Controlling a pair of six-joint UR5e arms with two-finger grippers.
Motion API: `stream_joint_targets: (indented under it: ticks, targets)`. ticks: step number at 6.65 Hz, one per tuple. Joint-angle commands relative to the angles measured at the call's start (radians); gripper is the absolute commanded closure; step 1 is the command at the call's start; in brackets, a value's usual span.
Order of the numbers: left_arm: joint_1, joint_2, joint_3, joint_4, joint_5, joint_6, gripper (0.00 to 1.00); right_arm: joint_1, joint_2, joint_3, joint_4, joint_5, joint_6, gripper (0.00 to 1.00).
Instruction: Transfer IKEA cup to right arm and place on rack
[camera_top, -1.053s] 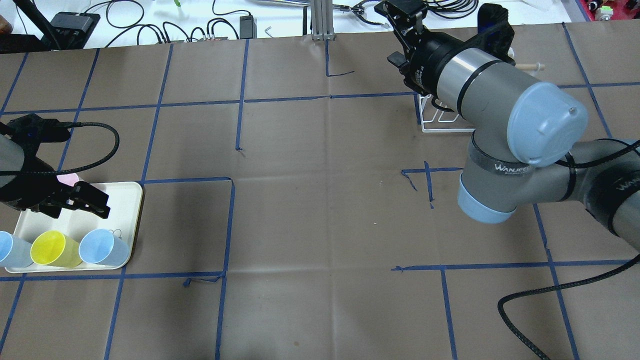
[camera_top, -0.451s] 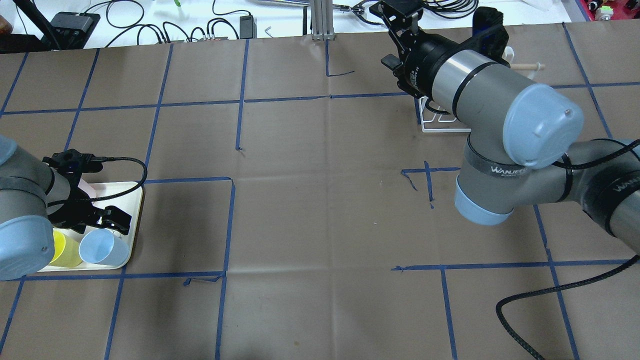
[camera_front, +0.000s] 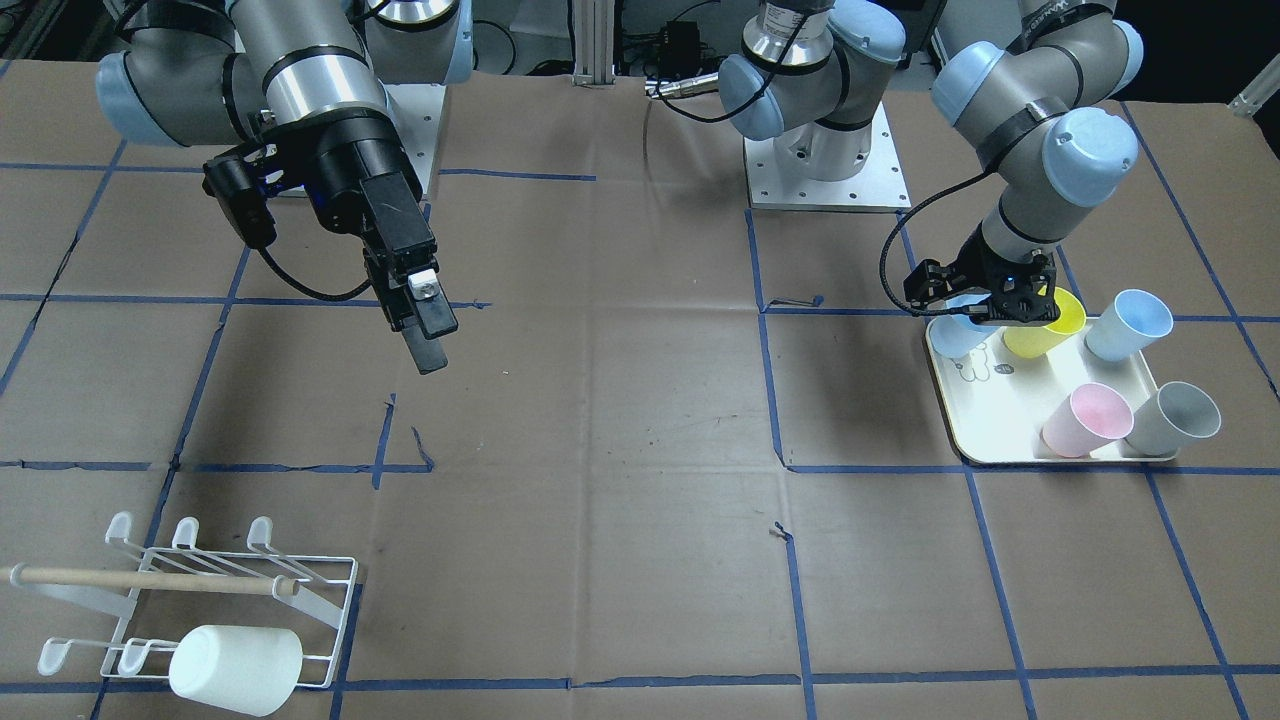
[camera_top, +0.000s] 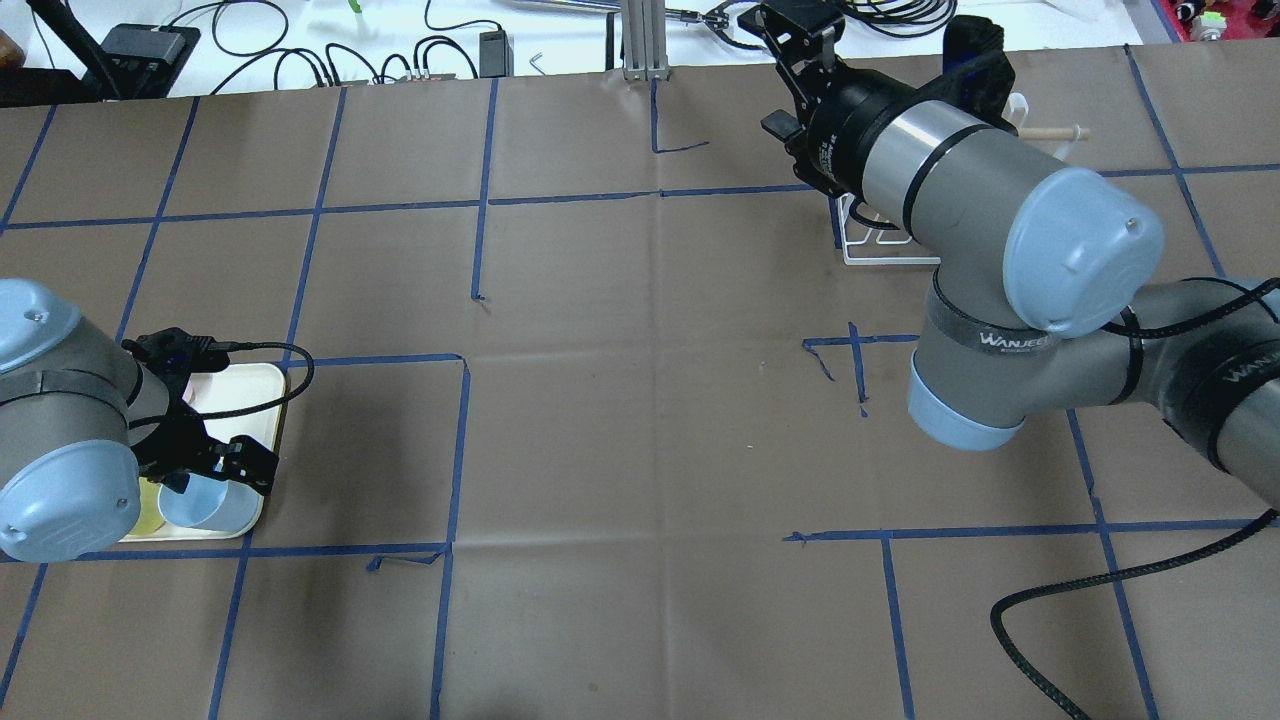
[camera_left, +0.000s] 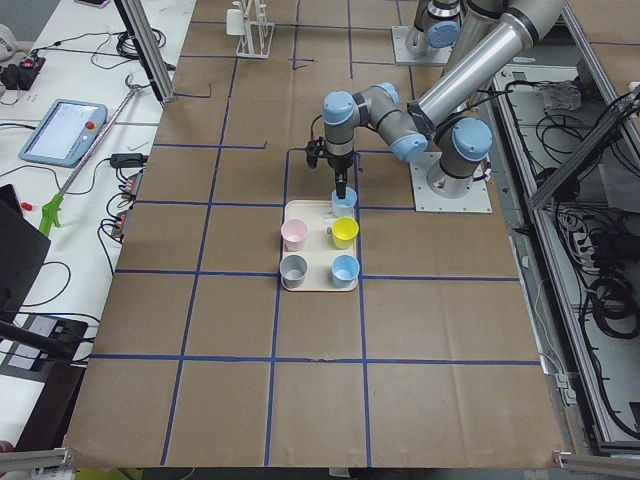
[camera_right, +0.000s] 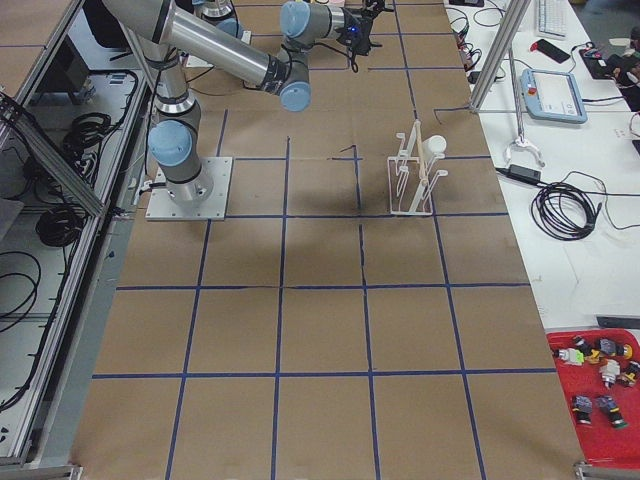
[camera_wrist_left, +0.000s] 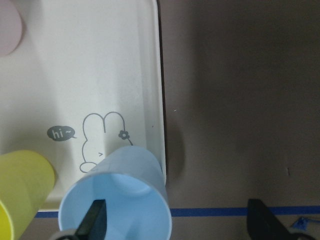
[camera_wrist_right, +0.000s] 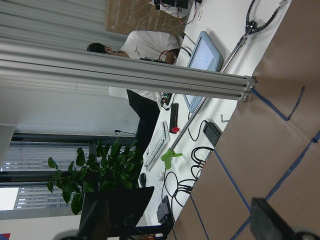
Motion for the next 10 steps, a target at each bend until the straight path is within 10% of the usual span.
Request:
stream_joint_targets:
  ticks: [1, 5, 8, 10]
  targets:
    - [0.042, -0.013, -0.006, 0.001, 0.028, 0.004, 0.09, 0.000, -0.002, 0.000, 0.001, 0.000, 0.000, 0.00]
    - [0.052, -0.001, 0.001, -0.009, 0.014, -0.004, 1.00, 0.000, 0.004, 0.000, 0.001, 0.000, 0.000, 0.00]
    - [0.032, 0.077, 0.078, -0.066, -0.125, -0.013, 1.00, 0.002, 0.003, -0.002, 0.002, 0.000, 0.000, 0.00]
    - [-0.015, 0.133, 0.290, -0.340, -0.135, -0.016, 1.00, 0.003, 0.003, 0.000, 0.005, 0.000, 0.000, 0.00]
